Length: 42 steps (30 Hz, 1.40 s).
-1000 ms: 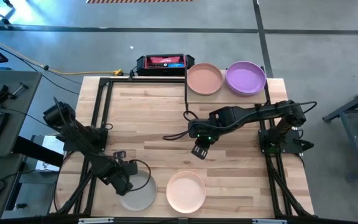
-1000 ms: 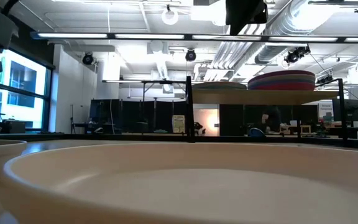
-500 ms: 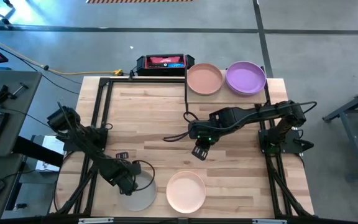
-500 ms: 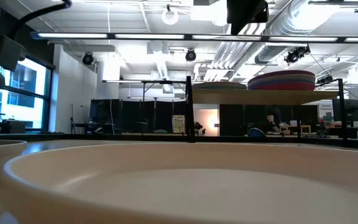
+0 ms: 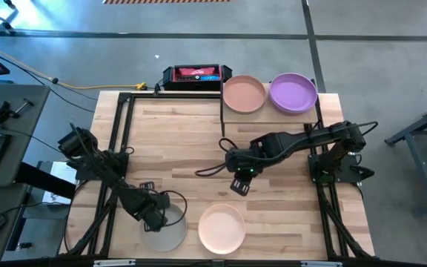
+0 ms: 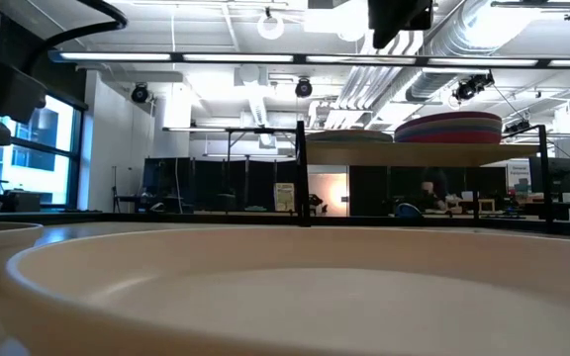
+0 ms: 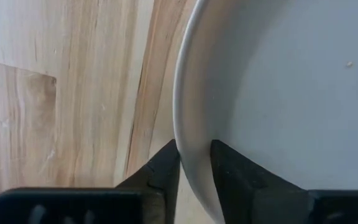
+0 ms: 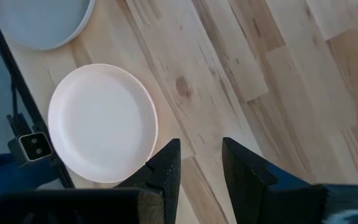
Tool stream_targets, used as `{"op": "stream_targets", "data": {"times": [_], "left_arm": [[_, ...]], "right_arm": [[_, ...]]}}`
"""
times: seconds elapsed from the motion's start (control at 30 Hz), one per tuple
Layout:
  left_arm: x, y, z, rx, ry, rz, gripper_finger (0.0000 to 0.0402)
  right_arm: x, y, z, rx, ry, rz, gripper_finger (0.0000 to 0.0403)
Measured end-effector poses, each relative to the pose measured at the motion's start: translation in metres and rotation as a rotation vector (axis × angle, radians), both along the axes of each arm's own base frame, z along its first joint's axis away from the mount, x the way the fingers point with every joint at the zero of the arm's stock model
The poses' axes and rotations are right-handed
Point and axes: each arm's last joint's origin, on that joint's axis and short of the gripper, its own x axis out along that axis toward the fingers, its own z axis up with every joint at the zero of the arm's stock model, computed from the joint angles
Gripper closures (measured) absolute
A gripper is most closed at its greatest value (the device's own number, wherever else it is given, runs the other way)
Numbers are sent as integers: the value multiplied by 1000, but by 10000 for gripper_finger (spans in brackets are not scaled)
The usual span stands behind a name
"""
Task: Place and stack plates onto a shelf
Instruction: Stack the gray plate on top of the brown plate on the shelf
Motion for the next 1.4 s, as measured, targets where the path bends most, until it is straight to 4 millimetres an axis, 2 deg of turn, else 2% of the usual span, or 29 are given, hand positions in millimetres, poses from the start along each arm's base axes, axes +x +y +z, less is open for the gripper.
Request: {"op": "stream_targets", "data": {"times": [0.17, 0.23, 0.6, 1.0, 1.23, 1.4], "left_arm": [[2, 1, 0, -13, -7, 40, 383], [2, 0, 0, -17, -11, 63, 394], [2, 1, 6, -41, -38, 94, 400], [-3, 6, 35, -125, -136, 174, 401], [-2, 19, 55, -156, -221, 262, 401], [4, 37, 68, -172, -272, 345, 401]], "right_arm": [[-1, 4, 0, -11, -2, 8, 306], [-2, 6, 0, -8, -2, 5, 306], [-4, 16, 0, -13, -3, -1, 306], [-4, 16, 0, -9, -2, -39, 306], [-5, 14, 0, -36, -1, -96, 306], [-5, 12, -1, -42, 13, -107, 306]]}}
